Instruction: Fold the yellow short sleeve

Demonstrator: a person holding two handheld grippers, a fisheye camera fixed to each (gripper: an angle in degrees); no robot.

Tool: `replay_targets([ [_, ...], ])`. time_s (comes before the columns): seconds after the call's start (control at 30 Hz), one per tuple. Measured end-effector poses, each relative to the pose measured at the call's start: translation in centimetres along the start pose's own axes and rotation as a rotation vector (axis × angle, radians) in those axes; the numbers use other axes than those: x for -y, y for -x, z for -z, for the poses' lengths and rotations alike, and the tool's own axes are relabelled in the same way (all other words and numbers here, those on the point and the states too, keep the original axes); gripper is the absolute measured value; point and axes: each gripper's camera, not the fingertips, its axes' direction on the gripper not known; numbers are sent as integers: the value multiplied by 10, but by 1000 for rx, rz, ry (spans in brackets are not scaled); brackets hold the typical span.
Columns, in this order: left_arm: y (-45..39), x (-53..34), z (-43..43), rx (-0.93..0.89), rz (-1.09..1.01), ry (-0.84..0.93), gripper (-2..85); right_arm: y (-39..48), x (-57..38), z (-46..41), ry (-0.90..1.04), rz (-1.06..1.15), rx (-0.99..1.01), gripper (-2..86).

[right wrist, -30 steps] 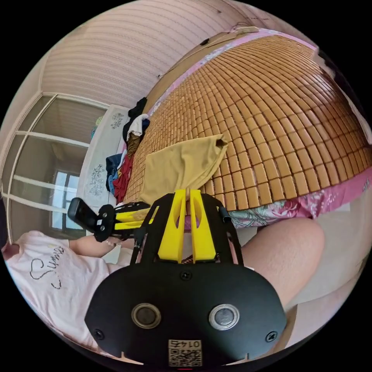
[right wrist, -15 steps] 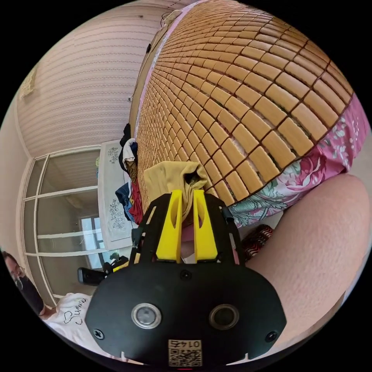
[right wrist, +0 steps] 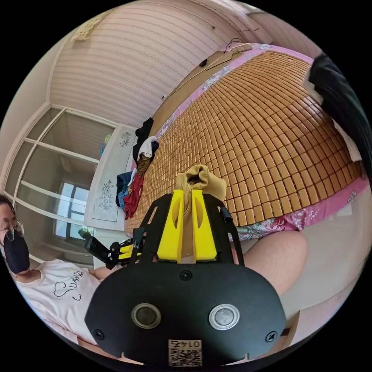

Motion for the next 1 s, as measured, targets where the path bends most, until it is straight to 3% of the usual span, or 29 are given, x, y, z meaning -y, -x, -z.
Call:
replay_targets([
  [0.13,56,-28,11,54,228,3,-2,71,37,-96,162,134,-133,27],
  [0.37,122,-56,1,118,459,69,11,129,68,-266,343,113,-261,40],
  [0.6,171,-75,16,94,672,89,48,161,64,-296,310,130,-258,72],
  [0.7,183,-83,22,93,732,144,54,182,64,-298,300,231,-261,76],
  [0.8,189,-88,30,136,751,181,49,201,59,-315,321,408,-390,84],
  [0.87,192,-91,40,118,748,161,48,213,49,-335,387,573,-469,107],
  [1.0,188,-85,54,147,664,115,78,221,41,-361,491,677,-471,148],
])
